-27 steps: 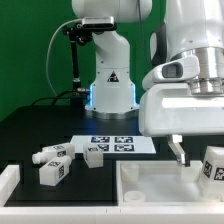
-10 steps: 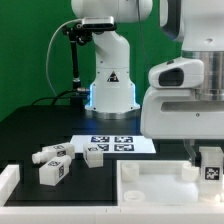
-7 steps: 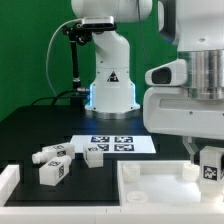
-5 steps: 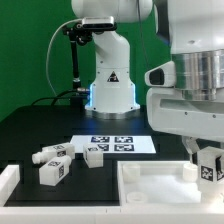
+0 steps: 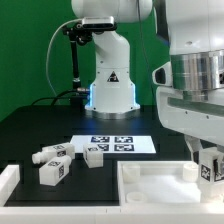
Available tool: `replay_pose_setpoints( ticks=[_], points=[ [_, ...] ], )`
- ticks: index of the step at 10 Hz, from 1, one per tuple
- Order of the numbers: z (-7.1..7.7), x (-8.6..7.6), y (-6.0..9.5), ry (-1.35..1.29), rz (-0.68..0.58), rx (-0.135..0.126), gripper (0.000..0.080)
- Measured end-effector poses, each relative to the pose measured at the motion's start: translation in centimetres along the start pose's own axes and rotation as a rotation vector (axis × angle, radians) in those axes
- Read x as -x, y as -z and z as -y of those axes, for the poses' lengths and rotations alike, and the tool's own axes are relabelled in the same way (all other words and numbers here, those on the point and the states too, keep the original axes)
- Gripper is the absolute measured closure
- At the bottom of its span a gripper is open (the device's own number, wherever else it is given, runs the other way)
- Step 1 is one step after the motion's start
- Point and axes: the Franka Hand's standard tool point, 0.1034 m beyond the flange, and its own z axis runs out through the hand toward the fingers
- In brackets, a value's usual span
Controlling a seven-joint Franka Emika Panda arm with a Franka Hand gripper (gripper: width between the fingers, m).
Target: Assemble one leg
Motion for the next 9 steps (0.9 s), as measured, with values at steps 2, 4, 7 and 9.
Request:
replay_pose_setpoints(
  ticks=[2, 4, 7, 9],
  points=[
    [0.0, 0.3, -0.1, 0.373, -0.018, 0.018, 0.0186],
    [0.2, 1.1, 0.2, 0.597, -0.035, 0.030, 0.0157],
    [0.2, 0.8, 0.2, 0.849, -0.045, 0.049, 0.0151],
    [0.5, 0.3, 0.6, 1.118, -0.059, 0.069, 0.0150]
  ],
)
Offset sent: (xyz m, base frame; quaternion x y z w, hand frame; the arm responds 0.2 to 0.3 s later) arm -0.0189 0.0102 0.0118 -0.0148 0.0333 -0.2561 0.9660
